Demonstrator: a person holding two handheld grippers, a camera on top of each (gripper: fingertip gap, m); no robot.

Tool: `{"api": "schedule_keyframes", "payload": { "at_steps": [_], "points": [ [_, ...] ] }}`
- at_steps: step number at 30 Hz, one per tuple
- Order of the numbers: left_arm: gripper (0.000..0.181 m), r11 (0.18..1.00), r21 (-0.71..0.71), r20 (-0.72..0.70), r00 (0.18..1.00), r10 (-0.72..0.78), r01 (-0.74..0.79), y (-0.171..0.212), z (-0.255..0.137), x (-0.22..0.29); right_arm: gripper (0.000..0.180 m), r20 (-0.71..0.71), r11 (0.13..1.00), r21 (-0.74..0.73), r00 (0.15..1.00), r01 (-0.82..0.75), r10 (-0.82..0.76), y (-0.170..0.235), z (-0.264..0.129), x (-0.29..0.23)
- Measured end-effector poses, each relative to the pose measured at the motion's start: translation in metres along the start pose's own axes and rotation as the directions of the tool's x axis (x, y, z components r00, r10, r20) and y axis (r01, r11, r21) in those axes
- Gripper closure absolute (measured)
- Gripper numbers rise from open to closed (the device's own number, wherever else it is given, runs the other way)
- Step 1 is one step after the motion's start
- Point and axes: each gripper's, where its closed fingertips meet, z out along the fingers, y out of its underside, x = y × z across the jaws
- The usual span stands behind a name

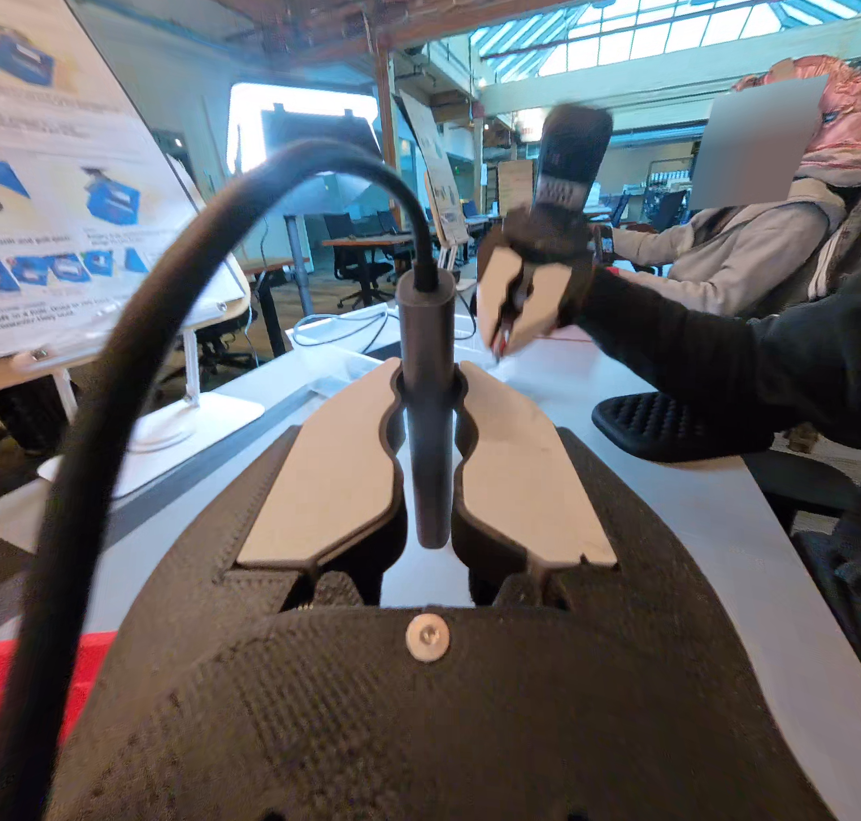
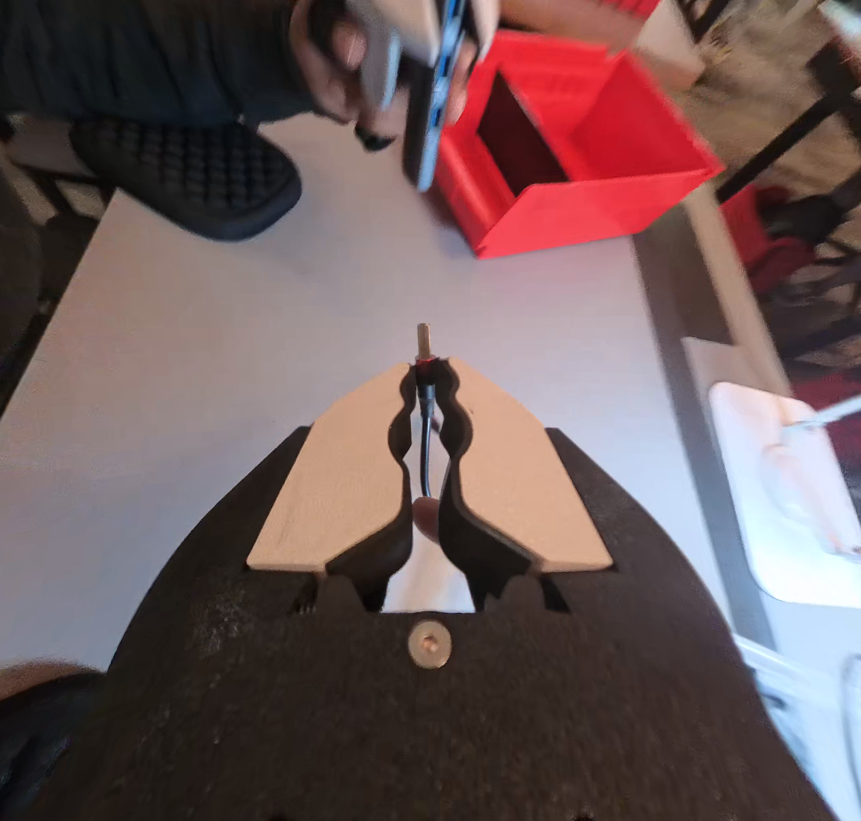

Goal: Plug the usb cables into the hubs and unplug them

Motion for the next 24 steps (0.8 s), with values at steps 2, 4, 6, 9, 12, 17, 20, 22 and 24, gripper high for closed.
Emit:
{"api": "schedule_keyframes", "payload": {
  "at_steps": [2,4,6,9,12,17,20,22,24],
  "points": [
    [0.164,1.0,-0.016,0.006,1.0,-0.021,0.021,0.004,0.002,-0.004,0.172,-0.079,0.997,0.08,0.997,0.004,0.002,-0.016,-0.031,0.016],
    [0.164,0.998,-0.038,-0.008,0.999,-0.043,0.043,0.013,0.005,-0.002,0.172,-0.158,0.99,0.142,0.987,0.01,0.013,-0.023,-0.06,0.027],
    [0.164,0.997,-0.063,-0.007,0.999,-0.052,0.051,0.022,0.009,-0.001,0.172,-0.249,0.985,0.172,0.968,0.027,0.017,-0.021,-0.086,0.04],
    [0.164,0.995,-0.086,-0.015,0.998,-0.053,0.052,0.03,0.014,0.001,0.172,-0.375,0.983,0.181,0.927,0.043,0.028,-0.008,-0.116,0.061],
    [0.164,0.994,-0.098,-0.024,0.998,-0.052,0.05,0.034,0.016,0.004,0.172,-0.448,0.992,0.126,0.893,0.023,0.036,0.025,-0.129,0.079],
    [0.164,0.991,-0.127,-0.038,0.998,-0.051,0.046,0.042,0.019,0.008,0.172,-0.393,0.987,-0.084,0.915,-0.134,0.09,0.104,-0.107,0.087],
    [0.164,0.988,-0.151,-0.048,0.998,-0.041,0.033,0.048,0.021,0.011,0.171,-0.388,0.925,-0.309,0.917,-0.221,0.09,0.16,-0.088,0.088],
    [0.164,0.986,-0.167,-0.055,0.998,-0.034,0.024,0.051,0.022,0.013,0.171,-0.399,0.842,-0.472,0.915,-0.26,0.06,0.19,-0.08,0.088],
    [0.164,0.983,-0.182,-0.058,0.998,-0.029,0.018,0.055,0.023,0.014,0.171,-0.394,0.794,-0.549,0.919,-0.263,0.032,0.2,-0.075,0.086]
  ]
}}
